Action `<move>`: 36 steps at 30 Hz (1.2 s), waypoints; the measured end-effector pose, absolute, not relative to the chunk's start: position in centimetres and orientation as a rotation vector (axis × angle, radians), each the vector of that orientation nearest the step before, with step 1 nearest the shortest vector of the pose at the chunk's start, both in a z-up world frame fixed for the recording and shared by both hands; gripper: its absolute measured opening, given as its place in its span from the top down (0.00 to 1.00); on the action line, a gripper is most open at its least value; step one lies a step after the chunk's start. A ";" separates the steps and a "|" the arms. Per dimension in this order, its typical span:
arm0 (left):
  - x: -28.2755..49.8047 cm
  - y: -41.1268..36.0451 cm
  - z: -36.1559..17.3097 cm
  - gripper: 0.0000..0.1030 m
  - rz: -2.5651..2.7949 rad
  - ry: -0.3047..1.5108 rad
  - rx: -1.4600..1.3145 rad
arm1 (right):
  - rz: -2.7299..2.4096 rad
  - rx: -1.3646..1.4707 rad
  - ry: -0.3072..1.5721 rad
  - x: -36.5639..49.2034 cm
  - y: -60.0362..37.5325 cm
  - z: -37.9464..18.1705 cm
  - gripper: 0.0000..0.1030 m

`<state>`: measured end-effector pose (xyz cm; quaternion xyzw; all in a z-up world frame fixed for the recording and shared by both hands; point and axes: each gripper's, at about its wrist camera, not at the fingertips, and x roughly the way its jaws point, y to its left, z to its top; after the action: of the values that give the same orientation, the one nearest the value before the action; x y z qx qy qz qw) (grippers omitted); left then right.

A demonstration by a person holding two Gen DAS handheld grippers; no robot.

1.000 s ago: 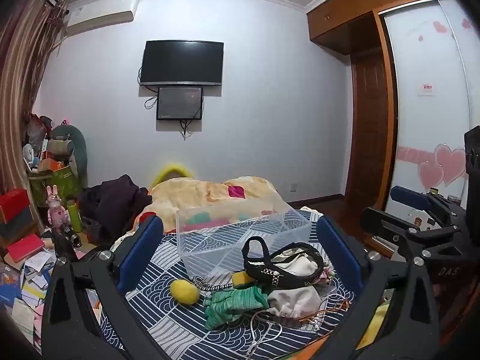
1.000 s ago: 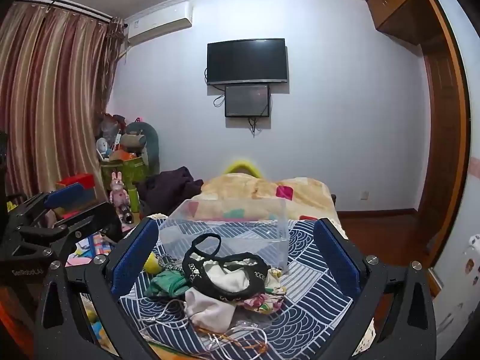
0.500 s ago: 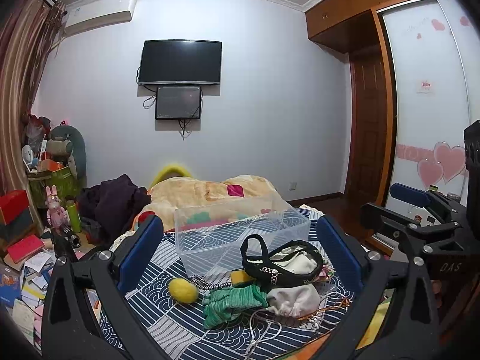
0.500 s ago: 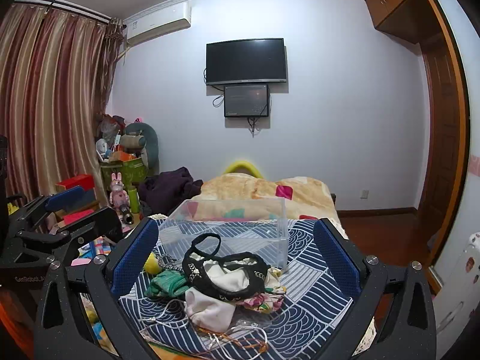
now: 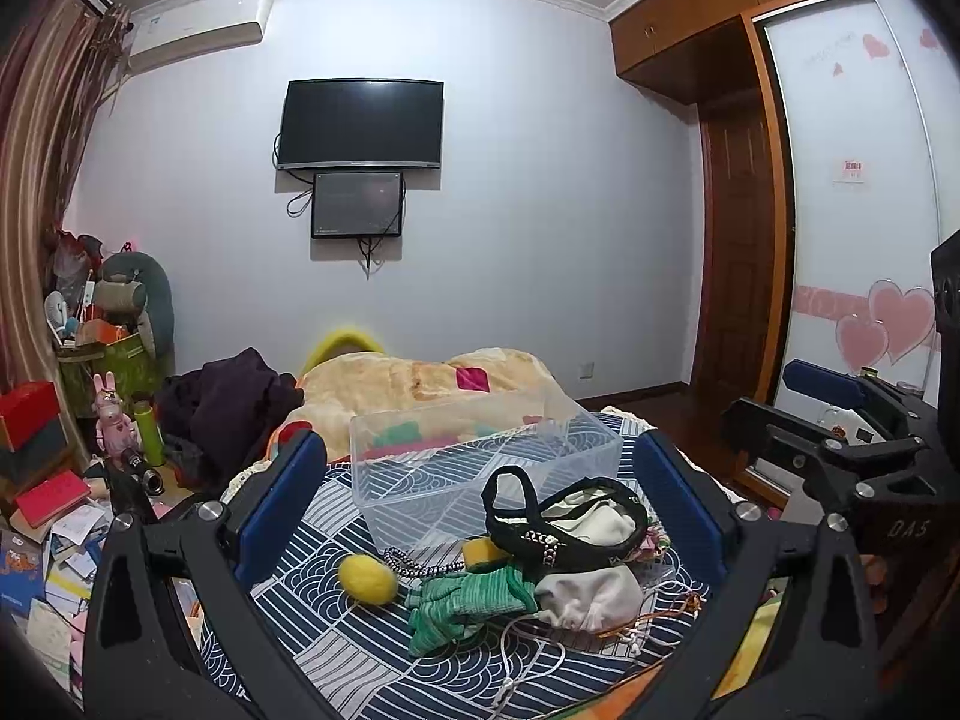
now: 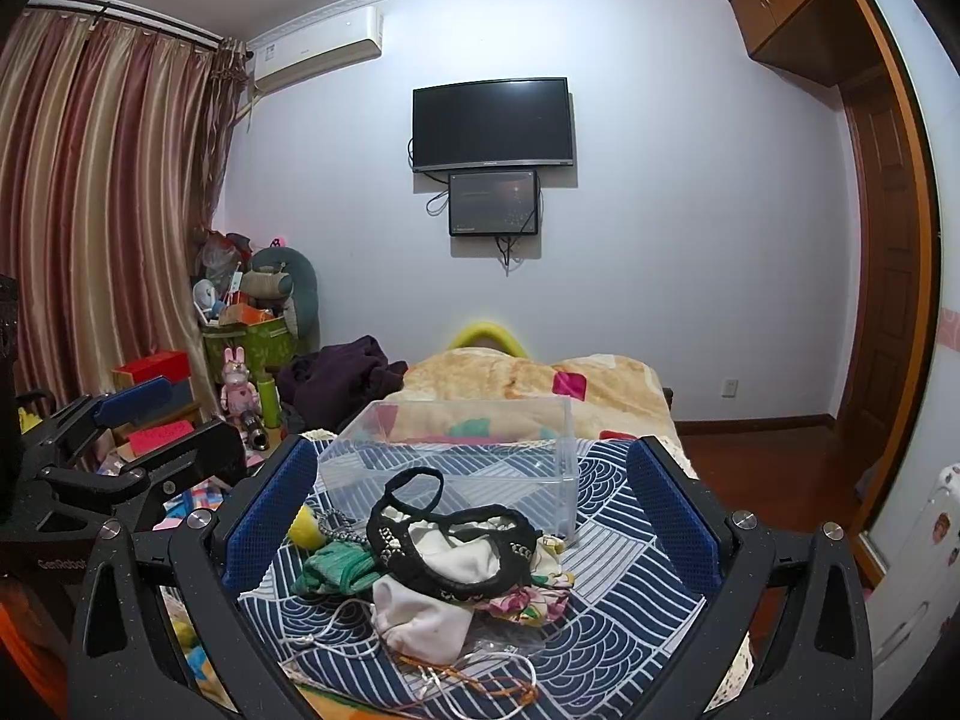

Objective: Organize soft objects

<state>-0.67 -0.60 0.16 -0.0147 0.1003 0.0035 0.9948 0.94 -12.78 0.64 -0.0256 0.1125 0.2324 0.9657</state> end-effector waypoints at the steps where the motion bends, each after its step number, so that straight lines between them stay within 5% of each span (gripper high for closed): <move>1: -0.7 -0.6 0.1 0.00 0.007 0.201 -0.029 | 0.470 -0.052 0.227 0.9 -12.8 0.7 0.00; 36: -0.6 -0.9 0.2 0.00 0.007 0.190 -0.022 | 0.473 -0.047 0.213 0.6 -12.4 1.0 0.00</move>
<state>-0.63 -0.92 0.16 -0.0109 0.0948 0.0037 0.9954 0.63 -12.44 0.97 -0.0233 0.1054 0.2341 0.9662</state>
